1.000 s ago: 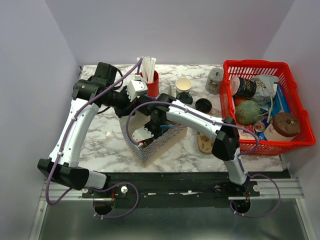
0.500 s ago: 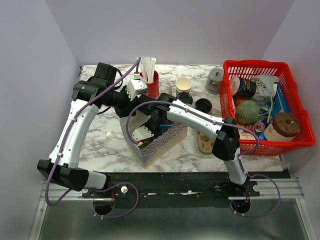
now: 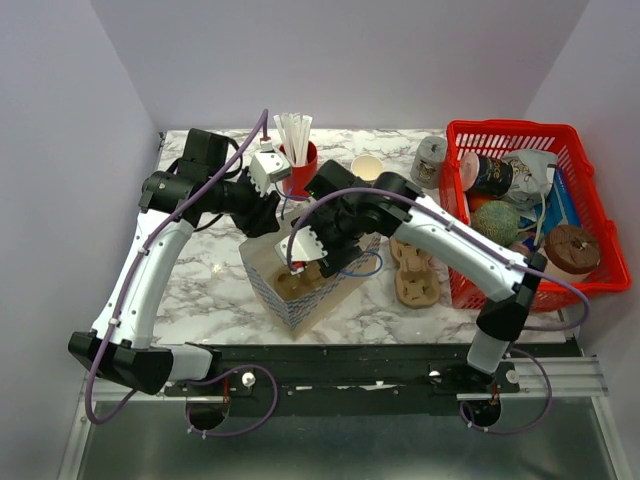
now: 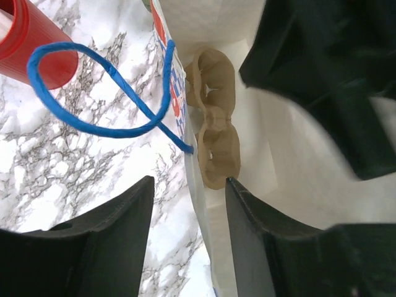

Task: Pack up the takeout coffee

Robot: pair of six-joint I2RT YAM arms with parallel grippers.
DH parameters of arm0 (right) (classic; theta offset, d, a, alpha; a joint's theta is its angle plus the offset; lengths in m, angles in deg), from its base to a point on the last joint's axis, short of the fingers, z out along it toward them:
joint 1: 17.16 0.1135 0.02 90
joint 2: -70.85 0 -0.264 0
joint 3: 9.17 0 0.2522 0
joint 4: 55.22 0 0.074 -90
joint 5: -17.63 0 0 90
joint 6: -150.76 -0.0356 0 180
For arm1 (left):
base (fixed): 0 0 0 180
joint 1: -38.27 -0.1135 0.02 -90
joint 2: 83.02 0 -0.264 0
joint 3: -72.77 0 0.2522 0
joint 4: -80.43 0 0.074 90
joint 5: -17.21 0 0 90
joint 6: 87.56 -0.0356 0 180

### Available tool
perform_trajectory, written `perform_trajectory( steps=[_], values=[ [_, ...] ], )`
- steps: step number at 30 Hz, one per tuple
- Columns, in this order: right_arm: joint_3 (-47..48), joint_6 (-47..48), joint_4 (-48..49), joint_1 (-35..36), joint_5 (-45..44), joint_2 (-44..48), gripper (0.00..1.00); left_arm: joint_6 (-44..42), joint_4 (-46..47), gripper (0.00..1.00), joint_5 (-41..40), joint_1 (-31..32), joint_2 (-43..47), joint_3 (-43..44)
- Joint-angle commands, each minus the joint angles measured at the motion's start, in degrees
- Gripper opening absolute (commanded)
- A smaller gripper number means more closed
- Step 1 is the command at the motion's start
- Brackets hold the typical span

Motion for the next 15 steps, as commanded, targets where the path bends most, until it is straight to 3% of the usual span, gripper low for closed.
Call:
perform_trajectory(
  steps=[1, 7, 9, 15],
  values=[
    [-2.70, -3.90, 5.72, -0.32, 1.22, 3.74, 0.81, 0.88, 1.22, 0.59, 0.46, 0.39, 1.04, -1.77],
    [-2.96, -9.43, 11.96, -0.84, 1.13, 8.14, 0.81, 0.00, 0.43, 0.57, 2.39, 0.39, -0.80, -1.77],
    [-3.67, -11.19, 16.77, -1.19, 0.00, 9.80, 0.80, -0.17, 0.34, 0.51, 2.74, 0.39, -1.77, -1.68],
    [-10.52, -15.76, 32.16, -2.86, -5.45, 14.82, 0.80, -2.71, -0.88, 0.19, 3.27, 0.39, -3.44, -0.80]
  ],
)
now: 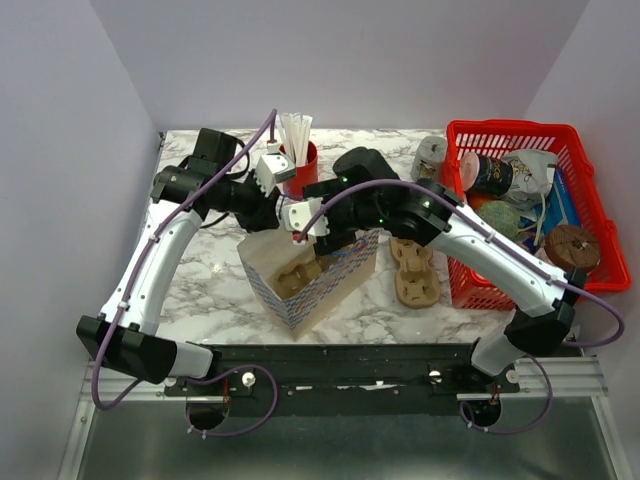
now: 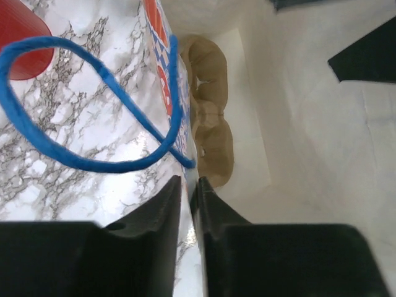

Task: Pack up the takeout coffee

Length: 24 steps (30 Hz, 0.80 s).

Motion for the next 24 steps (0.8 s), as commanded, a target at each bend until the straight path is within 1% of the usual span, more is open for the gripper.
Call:
perform_trajectory(
  steps=[1, 2, 3, 4, 7, 9, 13, 16, 18, 20, 22, 24],
  values=[
    [-2.59, -6.89, 14.24, -1.77, -4.41, 4.29, 0.81, -3.48, -1.52, 0.16, 2.07, 0.39, -1.17, 1.10],
    [-2.33, -8.30, 15.29, -2.30, -4.67, 4.55, 0.81, -3.84, -2.48, 0.07, 1.81, 0.39, -1.43, 1.28],
    [-1.20, -10.05, 16.87, -4.30, -3.11, 4.99, 0.82, -4.63, -2.93, 0.03, 1.37, 0.39, -1.43, 1.63],
    [-0.57, -14.25, 17.49, -5.80, -2.05, 5.34, 0.82, -4.90, -3.28, 0.00, 1.02, 0.39, -1.35, 1.72],
    [2.23, -21.99, 18.81, -12.57, 1.81, 5.43, 0.83, -6.56, -4.07, 0.00, -1.35, 0.39, 0.06, 1.02],
    [2.33, -24.39, 19.43, -15.91, 2.18, 5.52, 0.83, -7.53, -4.16, 0.00, -3.89, 0.39, 1.99, -0.03],
    [-1.35, -27.90, 21.36, -18.38, 2.09, 7.28, 0.83, -10.43, -5.39, 0.00, -6.89, 0.39, 4.72, -0.30],
    [-3.29, -28.70, 21.63, -19.70, 1.74, 6.76, 0.83, -12.63, -7.06, 0.00, -9.17, 0.39, 6.21, 0.05],
    [-3.82, -28.53, 21.37, -21.27, 3.05, 5.36, 0.82, -14.82, -8.90, 0.00, -10.23, 0.39, 6.83, 0.13],
    [-4.00, -28.88, 21.45, -22.60, 5.78, 3.86, 0.84, -16.05, -10.22, 0.00, -12.25, 0.39, 7.44, -0.22],
    [-3.03, -29.93, 20.75, -24.27, 6.13, 0.71, 0.84, -17.37, -10.92, 0.00, -13.83, 0.39, 7.88, -0.83],
    [-2.68, -32.91, 20.92, -26.02, 5.87, -1.32, 0.84, -18.25, -11.72, 0.00, -16.03, 0.39, 9.02, -1.70]
  ],
)
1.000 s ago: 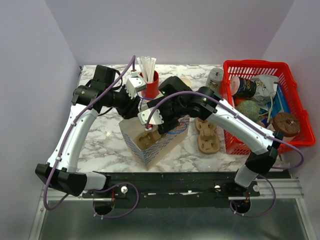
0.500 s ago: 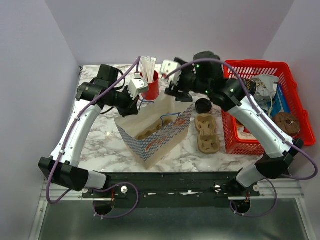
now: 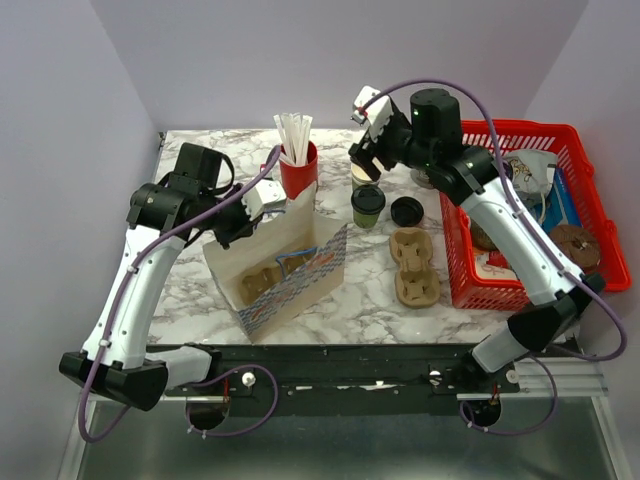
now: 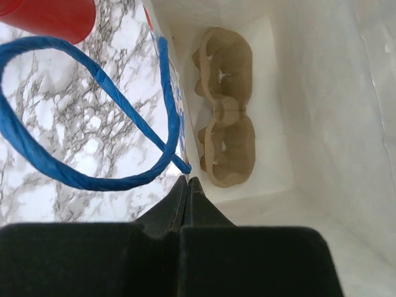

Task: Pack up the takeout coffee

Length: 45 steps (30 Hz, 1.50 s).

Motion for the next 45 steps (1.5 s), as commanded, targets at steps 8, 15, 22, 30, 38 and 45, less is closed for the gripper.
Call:
perform_trajectory(
  steps=[8, 15, 22, 30, 38, 45],
  values=[
    [-2.69, -17.31, 0.69, -4.34, -4.32, -13.39, 0.94, -3.94, -2.32, 0.00, -9.67, 0.39, 7.37, -5.31],
    [-2.08, -26.55, -1.07, -4.60, -6.95, -18.93, 1.00, -0.69, -0.30, 0.05, -10.55, 0.30, 9.30, -8.83],
    [-3.39, -33.95, -3.79, -6.09, -10.30, -21.57, 0.96, -0.25, -0.12, 0.09, -10.29, 0.30, 8.34, -8.48],
    [-4.01, -35.00, -4.15, -6.88, -12.24, -23.59, 0.95, 0.19, 0.23, 0.13, -10.02, 0.21, 7.72, -7.95],
    [-5.06, -35.79, -5.29, -7.41, -11.80, -24.12, 0.94, 0.28, 0.15, 0.15, -9.94, 0.21, 7.64, -8.13],
    [-5.86, -35.53, -5.20, -7.59, -11.45, -24.47, 0.94, 0.45, 0.15, 0.16, -10.02, 0.21, 7.81, -8.39]
  ],
)
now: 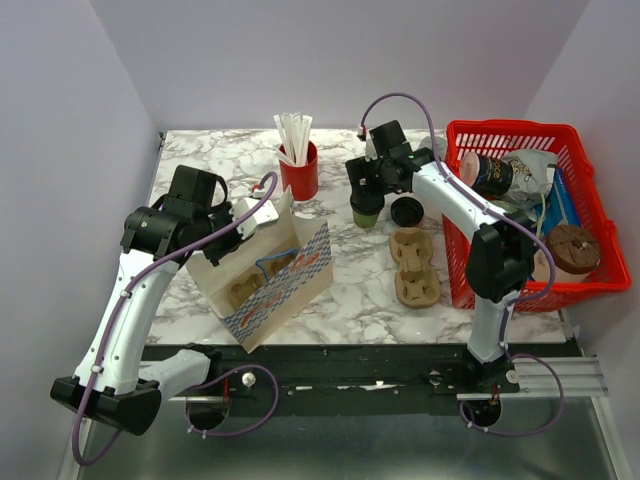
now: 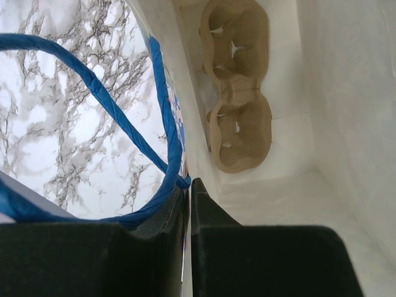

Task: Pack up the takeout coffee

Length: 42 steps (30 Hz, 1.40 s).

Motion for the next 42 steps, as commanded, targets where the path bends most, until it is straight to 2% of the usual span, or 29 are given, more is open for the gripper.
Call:
perform_trajectory(
  steps=[1, 17, 24, 42],
  values=[
    [-0.44, -0.41, -1.49, -0.48, -0.34, -1.41, 0.94, 0.50, 0.19, 0.16, -0.71, 0.21, 0.36, 0.26],
    [0.79, -0.49, -1.31, -0.66, 3.53, -0.89, 0.95, 0.50, -0.07, 0.17, -1.24, 0.21, 0.71, -0.18],
    [1.15, 0.47, -1.13, -0.66, 3.61, -0.80, 0.99, 0.50, -0.34, 0.17, -0.89, 0.21, 0.53, 0.09],
    [1.32, 8.21, 0.54, -0.66, 4.14, -1.68, 1.00, 0.67, -0.34, 0.19, -0.54, 0.21, -0.17, 0.35]
  ],
)
